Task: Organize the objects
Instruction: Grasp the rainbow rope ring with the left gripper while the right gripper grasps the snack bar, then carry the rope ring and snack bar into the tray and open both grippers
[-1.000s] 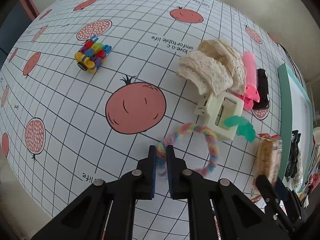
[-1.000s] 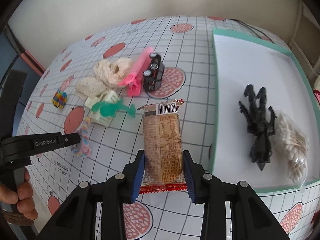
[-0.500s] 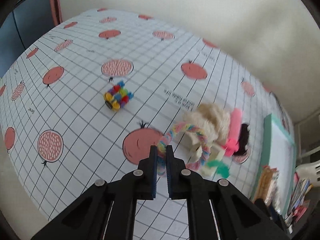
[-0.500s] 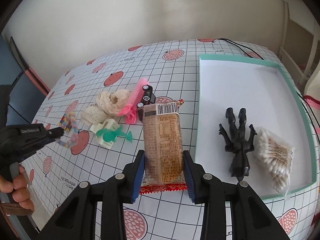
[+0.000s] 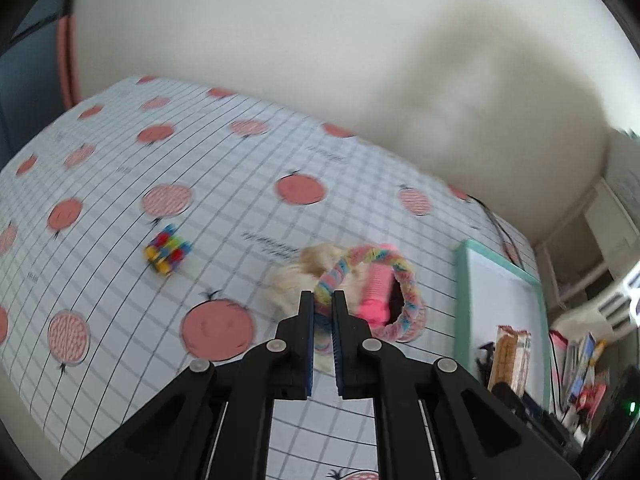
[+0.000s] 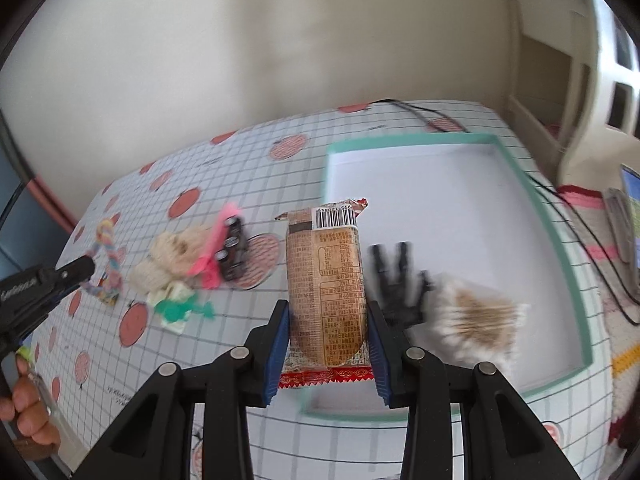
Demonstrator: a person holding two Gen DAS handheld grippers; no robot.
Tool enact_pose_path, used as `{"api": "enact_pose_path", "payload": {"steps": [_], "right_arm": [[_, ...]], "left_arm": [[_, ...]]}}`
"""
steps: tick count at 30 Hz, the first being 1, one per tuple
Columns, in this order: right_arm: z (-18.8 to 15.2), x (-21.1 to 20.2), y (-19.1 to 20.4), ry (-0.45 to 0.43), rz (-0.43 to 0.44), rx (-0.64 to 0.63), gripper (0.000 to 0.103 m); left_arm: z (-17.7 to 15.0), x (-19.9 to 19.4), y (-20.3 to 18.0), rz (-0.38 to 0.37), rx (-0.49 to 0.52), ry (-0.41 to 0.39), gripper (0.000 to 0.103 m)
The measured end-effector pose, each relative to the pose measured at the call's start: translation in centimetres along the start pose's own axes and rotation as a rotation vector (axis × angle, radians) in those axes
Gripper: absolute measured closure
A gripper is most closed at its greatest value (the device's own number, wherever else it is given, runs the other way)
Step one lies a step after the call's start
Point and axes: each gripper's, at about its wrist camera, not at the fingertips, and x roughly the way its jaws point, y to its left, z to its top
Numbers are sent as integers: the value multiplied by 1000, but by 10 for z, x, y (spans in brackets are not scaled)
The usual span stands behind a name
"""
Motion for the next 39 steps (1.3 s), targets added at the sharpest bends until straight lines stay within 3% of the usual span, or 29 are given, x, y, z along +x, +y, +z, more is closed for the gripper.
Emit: {"api": "enact_pose_path", "payload": {"steps": [6, 14, 25, 39], "right_arm": [[4, -11, -60, -15, -83, 139, 64], [1, -20, -116, -8, -161, 236, 64], [-4, -23, -133, 3, -236, 201, 64], [-14, 0, -143, 100, -224, 217, 63]], "left_arm": [[-12, 3, -29, -60, 60, 37, 95], [-30, 19, -68, -86, 53, 101, 95], [-51, 35, -117, -131, -5, 148, 95], [-66, 68, -145, -141, -73, 223, 95]]}}
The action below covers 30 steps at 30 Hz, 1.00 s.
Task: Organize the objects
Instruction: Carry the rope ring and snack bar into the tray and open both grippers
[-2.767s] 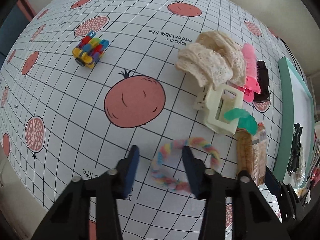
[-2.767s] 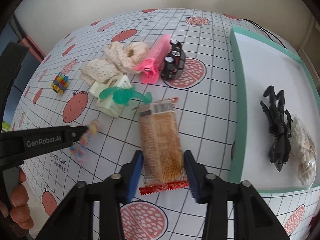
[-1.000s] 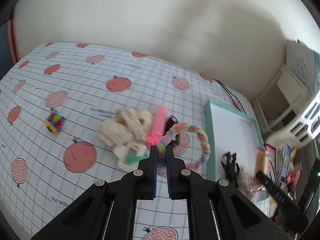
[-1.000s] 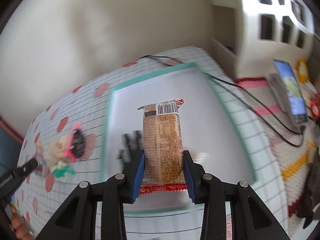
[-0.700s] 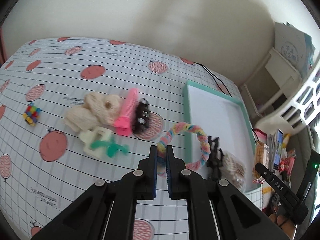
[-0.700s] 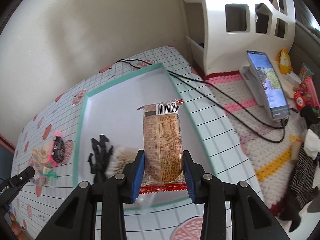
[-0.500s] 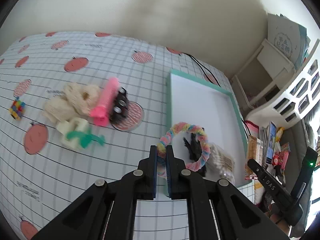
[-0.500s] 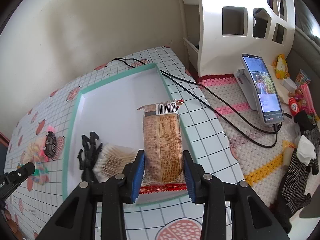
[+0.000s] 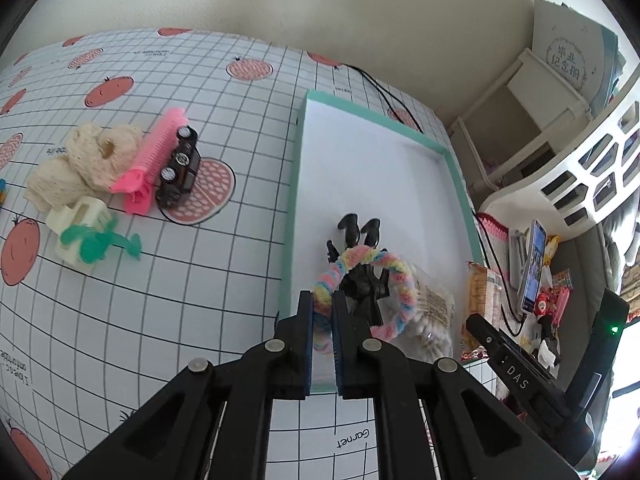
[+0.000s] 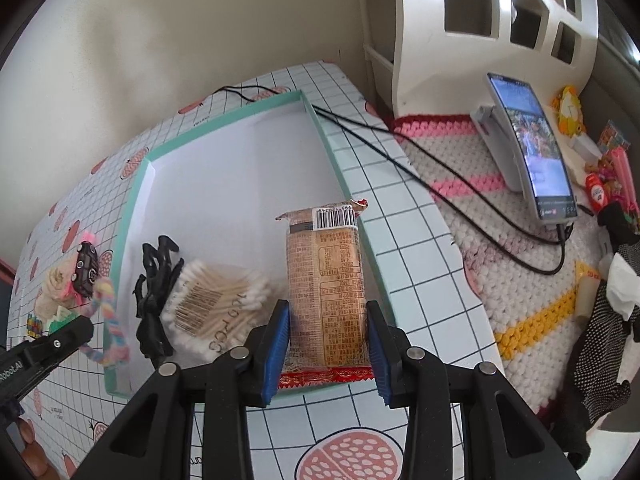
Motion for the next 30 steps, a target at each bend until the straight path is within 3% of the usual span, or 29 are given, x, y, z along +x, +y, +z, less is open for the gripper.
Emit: {"api": "enact_pose_path", "payload": {"steps": [9, 13, 17, 25, 30], "right_arm": [[-2, 2, 4, -1, -2, -14, 63], [-3, 2, 4, -5, -1, -7, 61], [-2, -1, 4, -21, -4, -2, 53], [-3, -2, 8, -33, -12, 7, 50], [-3, -4, 13, -52, -13, -3, 33]], "left_arm": [[-4, 9, -3, -10, -33, 23, 92], [-3, 6, 0, -23, -56, 7, 69], [-2, 3, 3, -20, -80, -9, 67], [1, -4, 14, 18, -81, -28, 58], [1, -8, 28, 77, -118, -30, 50]]}}
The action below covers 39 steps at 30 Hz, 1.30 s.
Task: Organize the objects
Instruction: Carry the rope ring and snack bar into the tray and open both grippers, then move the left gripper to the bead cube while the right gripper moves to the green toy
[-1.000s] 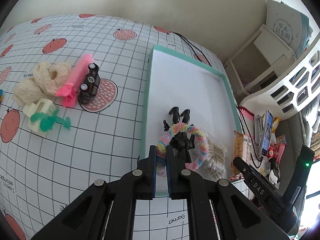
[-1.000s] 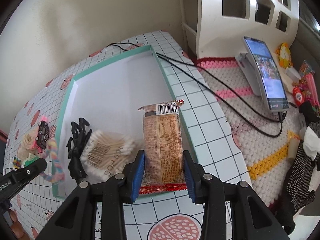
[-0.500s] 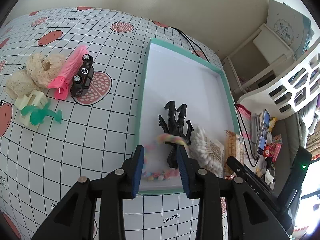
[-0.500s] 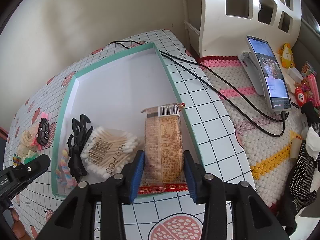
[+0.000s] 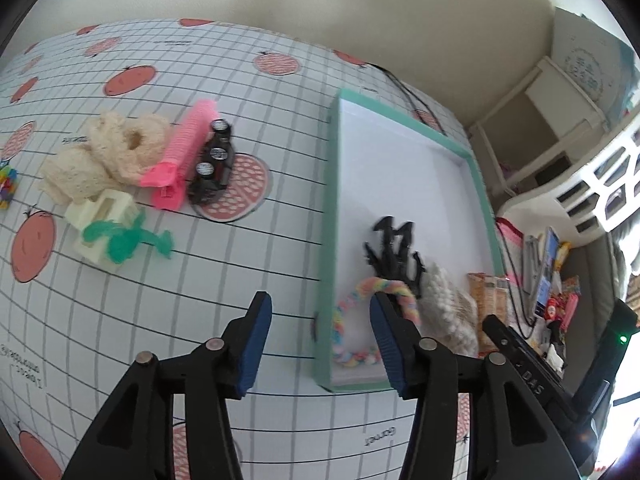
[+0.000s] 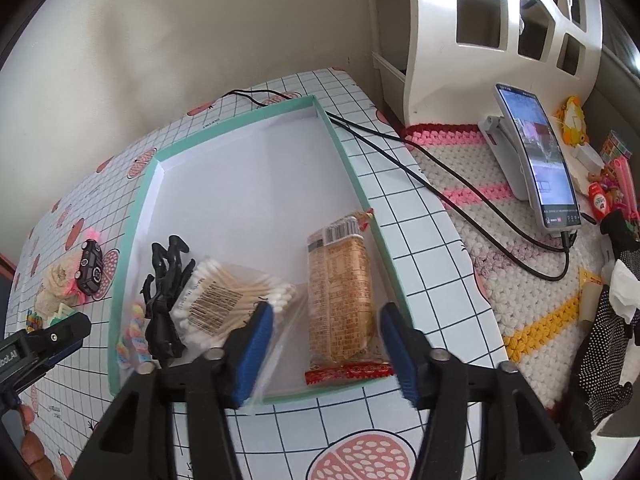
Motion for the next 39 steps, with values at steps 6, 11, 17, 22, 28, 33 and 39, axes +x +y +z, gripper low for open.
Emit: {"api": "enact_pose_path", "payload": {"steps": [6, 11, 17, 22, 28, 33, 39], "right_arm": [[-1, 2, 8, -1, 22, -23, 21], [-4, 2, 15, -13, 19, -48, 11], [-6, 5, 22, -11, 19, -82, 0], [-7, 6, 23, -16, 15, -90, 0], [-7, 6, 23, -18, 15, -83, 0], [-7, 3, 25, -40, 40, -78, 0], [-5, -7, 45, -106, 51, -116, 0]], "left_arm": [[2, -2, 9, 58, -24, -19, 35], [2, 1, 13, 118, -32, -20, 24], [3, 3, 17, 166, -44, -25, 12], [4, 1, 17, 215, -24, -58, 5], [4, -1, 18, 228, -37, -79, 5], [5, -5, 20, 215, -55, -99, 5], [8, -10, 27, 212, -83, -122, 5]]}}
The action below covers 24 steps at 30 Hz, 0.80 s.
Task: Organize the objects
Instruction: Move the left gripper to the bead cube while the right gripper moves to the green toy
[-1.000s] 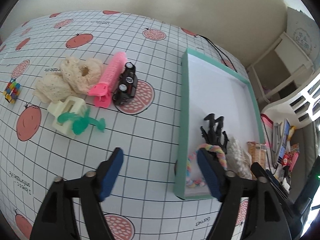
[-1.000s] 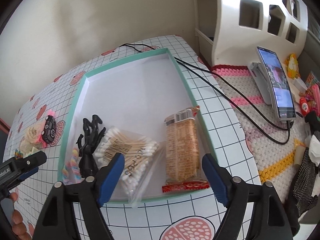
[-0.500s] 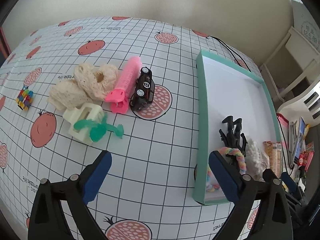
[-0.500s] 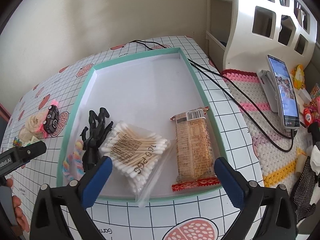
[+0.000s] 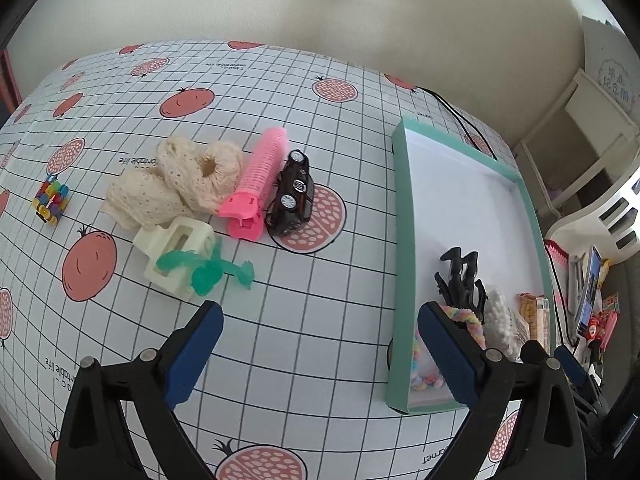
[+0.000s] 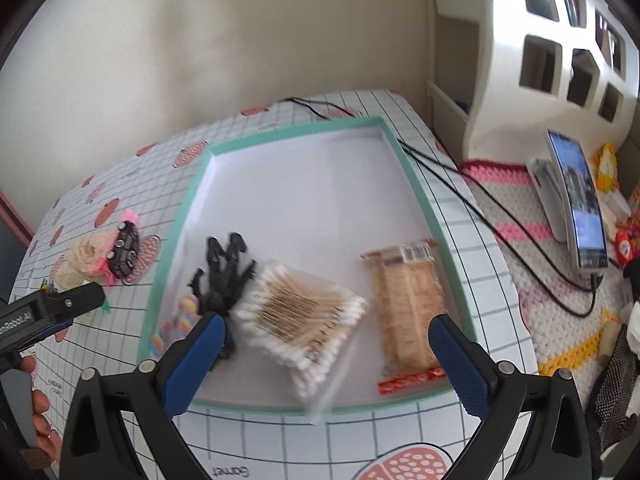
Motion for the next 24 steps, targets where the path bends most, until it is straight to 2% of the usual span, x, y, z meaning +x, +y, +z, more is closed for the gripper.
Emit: {"api": "enact_pose_path", "payload": {"steps": [6, 10, 19, 24], "right_arm": [[1, -5, 32, -27, 10, -97, 0], [-1, -4, 47, -23, 49, -97, 0], [7, -21, 96, -155, 120, -134, 0], [3, -18, 131, -120, 203, -202, 0]], "left_arm": [[4, -7, 14, 1, -52, -30, 5], [6, -10, 25, 14, -82, -42, 5], [10, -15, 49, 34, -124, -62, 5], [12, -21, 61, 37, -151, -87, 5]]}}
